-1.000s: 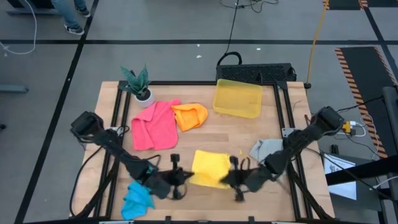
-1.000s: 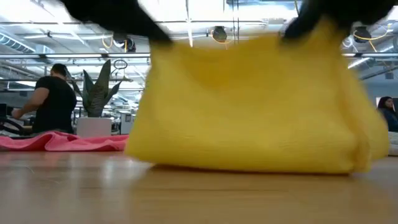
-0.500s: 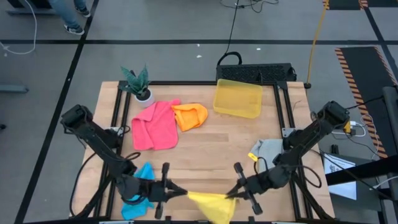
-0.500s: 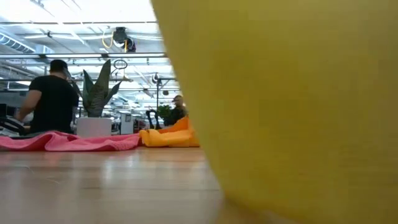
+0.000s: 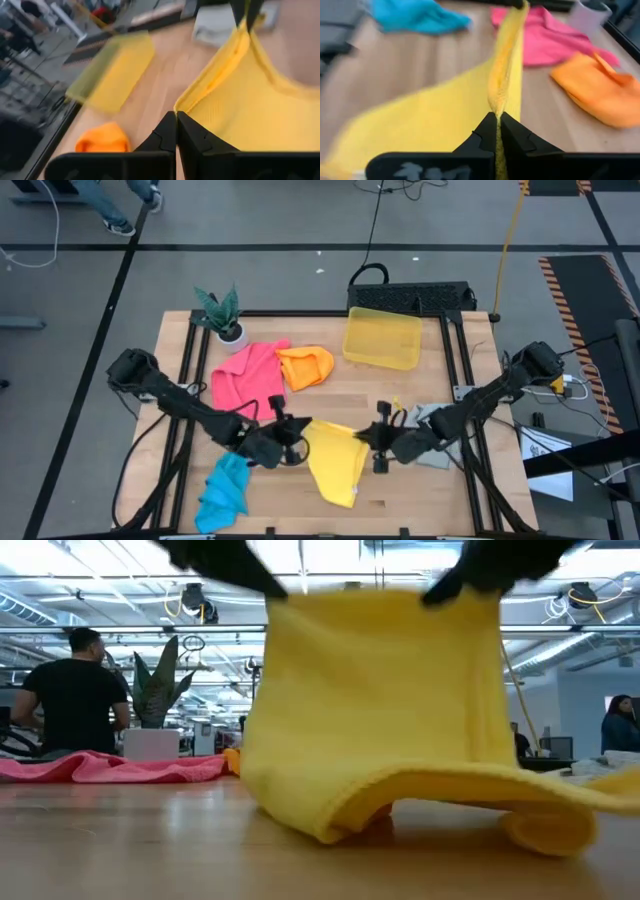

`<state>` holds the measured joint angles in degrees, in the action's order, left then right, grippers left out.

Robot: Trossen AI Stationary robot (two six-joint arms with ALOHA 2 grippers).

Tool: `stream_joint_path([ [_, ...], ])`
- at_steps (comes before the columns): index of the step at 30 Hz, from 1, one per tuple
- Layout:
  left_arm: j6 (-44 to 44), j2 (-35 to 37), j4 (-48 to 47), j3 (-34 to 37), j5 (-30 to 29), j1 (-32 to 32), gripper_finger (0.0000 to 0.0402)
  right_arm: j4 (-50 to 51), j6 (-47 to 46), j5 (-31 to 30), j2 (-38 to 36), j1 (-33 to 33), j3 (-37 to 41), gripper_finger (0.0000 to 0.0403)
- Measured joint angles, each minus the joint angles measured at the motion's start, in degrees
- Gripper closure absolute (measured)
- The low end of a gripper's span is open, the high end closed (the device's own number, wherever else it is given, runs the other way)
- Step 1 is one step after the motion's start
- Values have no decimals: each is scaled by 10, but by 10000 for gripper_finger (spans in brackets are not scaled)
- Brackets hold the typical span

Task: Fold microfiber towels
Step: Fold the yellow kitchen towel

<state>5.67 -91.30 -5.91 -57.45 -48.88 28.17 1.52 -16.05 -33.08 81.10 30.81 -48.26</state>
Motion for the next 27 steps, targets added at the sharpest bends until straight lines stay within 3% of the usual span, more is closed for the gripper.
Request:
stream_joint_path([
  [6,-9,-17,6,0,9,-8,397,-2,3,-7,2,-26,25,401],
  [8,-6,-6,19,0,25,12,394,-26,4,18,-9,-13,22,401],
  [13,-17,36,84,-1,131,78,392,-209,26,218,-28,31,18,401],
  [16,-23,54,158,-2,189,116,397,-322,52,287,-27,61,18,401],
  [22,-84,64,292,-1,204,169,395,-422,65,295,-27,91,18,401],
  [24,-107,65,297,0,200,174,399,-427,64,293,-29,93,18,401],
  [27,-112,66,253,0,135,164,395,-387,64,239,-34,84,17,401],
])
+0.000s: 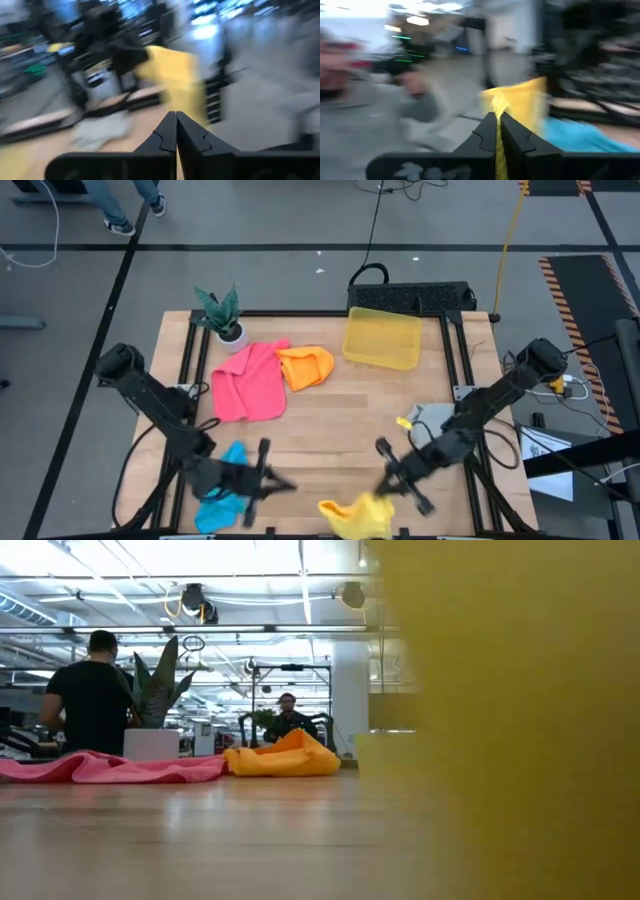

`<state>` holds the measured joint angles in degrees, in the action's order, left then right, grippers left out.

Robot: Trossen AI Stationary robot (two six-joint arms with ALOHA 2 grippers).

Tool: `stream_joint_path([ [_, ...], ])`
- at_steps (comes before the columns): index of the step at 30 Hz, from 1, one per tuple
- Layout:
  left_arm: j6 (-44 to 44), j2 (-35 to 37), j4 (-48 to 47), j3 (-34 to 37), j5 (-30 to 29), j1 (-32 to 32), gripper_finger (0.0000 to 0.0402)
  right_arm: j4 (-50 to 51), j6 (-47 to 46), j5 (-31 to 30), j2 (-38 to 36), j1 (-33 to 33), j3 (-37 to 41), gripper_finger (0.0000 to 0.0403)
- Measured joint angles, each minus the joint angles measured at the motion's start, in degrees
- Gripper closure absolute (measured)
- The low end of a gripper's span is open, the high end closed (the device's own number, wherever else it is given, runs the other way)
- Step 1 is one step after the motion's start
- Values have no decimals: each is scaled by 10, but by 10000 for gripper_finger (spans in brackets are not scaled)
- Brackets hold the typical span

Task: Fold microfiber towels
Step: Fold the yellow kitchen towel

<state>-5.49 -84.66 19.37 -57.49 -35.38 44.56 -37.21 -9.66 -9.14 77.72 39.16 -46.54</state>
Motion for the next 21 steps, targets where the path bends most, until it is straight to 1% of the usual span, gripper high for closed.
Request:
stream_joint_path([
  [2,22,0,-53,0,-40,-20,395,54,-1,-57,-5,-12,0,401],
  [4,61,0,-120,0,-67,-40,398,111,-13,-112,-8,-23,0,401],
  [6,95,0,-170,0,-79,-62,398,180,-40,-153,-9,-41,0,401],
  [8,106,-1,-210,0,-79,-83,394,235,-73,-180,-2,-64,0,401],
  [10,107,-13,-229,0,-76,-103,392,266,-102,-183,3,-84,7,401],
  [12,102,-22,-246,1,-70,-115,397,266,-118,-177,6,-101,23,401],
  [16,90,-52,-233,0,-52,-139,394,255,-122,-178,8,-135,74,401],
  [18,88,-72,-227,0,-32,-149,388,243,-127,-177,8,-148,99,401],
  [21,81,-103,-193,0,4,-160,384,230,-123,-176,8,-166,129,401],
])
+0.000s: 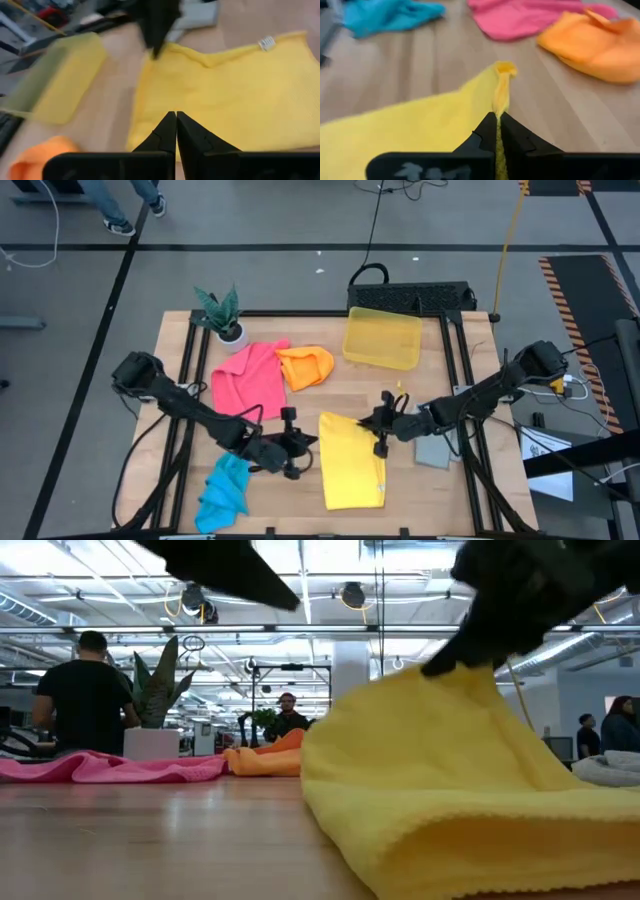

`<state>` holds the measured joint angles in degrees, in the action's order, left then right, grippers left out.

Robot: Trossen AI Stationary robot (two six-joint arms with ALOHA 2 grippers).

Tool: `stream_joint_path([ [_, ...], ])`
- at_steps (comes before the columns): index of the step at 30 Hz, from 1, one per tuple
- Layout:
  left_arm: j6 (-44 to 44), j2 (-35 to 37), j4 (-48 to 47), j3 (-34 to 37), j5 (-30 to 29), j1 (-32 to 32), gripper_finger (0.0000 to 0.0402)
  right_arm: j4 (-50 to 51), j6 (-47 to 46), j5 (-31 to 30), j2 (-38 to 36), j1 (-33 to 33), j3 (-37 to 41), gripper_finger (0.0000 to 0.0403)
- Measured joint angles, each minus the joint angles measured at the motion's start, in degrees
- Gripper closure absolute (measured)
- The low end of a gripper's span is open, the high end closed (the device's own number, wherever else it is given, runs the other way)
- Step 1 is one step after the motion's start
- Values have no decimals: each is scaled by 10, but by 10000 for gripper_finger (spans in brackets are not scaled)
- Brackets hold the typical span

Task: Fold microfiber towels
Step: Fold the yellow kitchen towel

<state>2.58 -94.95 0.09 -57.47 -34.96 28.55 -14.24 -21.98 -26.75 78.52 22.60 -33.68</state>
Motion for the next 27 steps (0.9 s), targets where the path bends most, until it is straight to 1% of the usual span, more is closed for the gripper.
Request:
stream_joint_path([
  [3,-23,-42,48,0,40,-10,392,-17,9,3,1,-15,20,401],
  [4,-29,-57,66,0,49,-13,396,-19,14,13,1,-20,22,401],
  [8,-33,-113,127,0,71,-33,393,-18,39,15,2,-32,25,401],
  [11,-11,-152,141,0,108,-58,387,-11,57,16,3,-43,25,401],
  [14,14,-185,148,0,147,-86,395,14,59,15,6,-54,25,401],
  [17,27,-211,151,-1,163,-108,397,31,59,15,8,-58,34,401],
  [22,25,-218,138,-2,167,-131,387,24,33,20,8,-55,66,401],
  [27,8,-191,114,0,165,-129,396,22,-1,58,8,-53,91,401],
])
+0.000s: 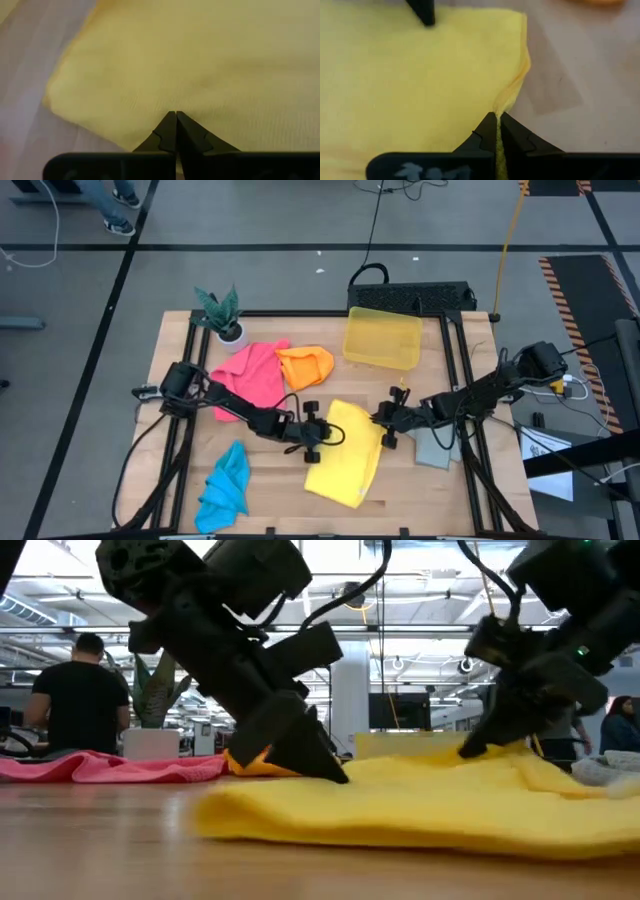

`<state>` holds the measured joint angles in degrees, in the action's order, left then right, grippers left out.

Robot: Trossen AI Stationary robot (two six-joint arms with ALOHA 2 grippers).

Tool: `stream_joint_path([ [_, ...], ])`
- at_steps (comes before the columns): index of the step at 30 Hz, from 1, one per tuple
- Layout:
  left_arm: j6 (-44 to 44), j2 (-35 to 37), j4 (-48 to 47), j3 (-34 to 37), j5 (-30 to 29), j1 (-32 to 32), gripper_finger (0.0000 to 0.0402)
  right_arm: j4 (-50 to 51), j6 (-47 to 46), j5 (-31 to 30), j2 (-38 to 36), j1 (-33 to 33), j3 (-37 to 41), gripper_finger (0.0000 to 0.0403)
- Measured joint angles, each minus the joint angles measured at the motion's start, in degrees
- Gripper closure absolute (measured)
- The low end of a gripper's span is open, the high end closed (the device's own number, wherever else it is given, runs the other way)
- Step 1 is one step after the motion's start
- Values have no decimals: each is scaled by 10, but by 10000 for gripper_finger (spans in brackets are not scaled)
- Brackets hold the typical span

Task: Fold microfiber towels
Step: Fold the yellow kitchen towel

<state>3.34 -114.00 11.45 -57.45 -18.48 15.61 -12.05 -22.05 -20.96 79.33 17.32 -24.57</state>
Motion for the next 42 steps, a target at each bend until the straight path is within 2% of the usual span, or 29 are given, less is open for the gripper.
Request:
stream_joint_path([
  [7,-2,19,2,0,4,14,385,4,2,3,-1,-9,7,393],
  [10,2,19,2,0,4,17,385,7,-11,3,-5,-22,3,363],
  [15,5,19,4,0,4,18,398,35,-26,34,-5,-52,-20,289],
  [18,5,19,5,0,4,17,391,37,-15,47,-5,-65,-35,249],
  [23,5,19,7,0,4,17,386,26,-14,46,21,-84,-40,225],
  [28,9,19,7,0,4,17,398,-41,-12,46,95,-94,-40,243],
  [32,14,19,7,0,4,20,386,-78,-6,34,131,-102,-41,275],
  [39,1,19,9,0,-26,51,398,-75,33,14,145,-106,-42,382],
  [42,-1,19,24,0,-39,72,393,-67,51,13,126,-105,-40,394],
])
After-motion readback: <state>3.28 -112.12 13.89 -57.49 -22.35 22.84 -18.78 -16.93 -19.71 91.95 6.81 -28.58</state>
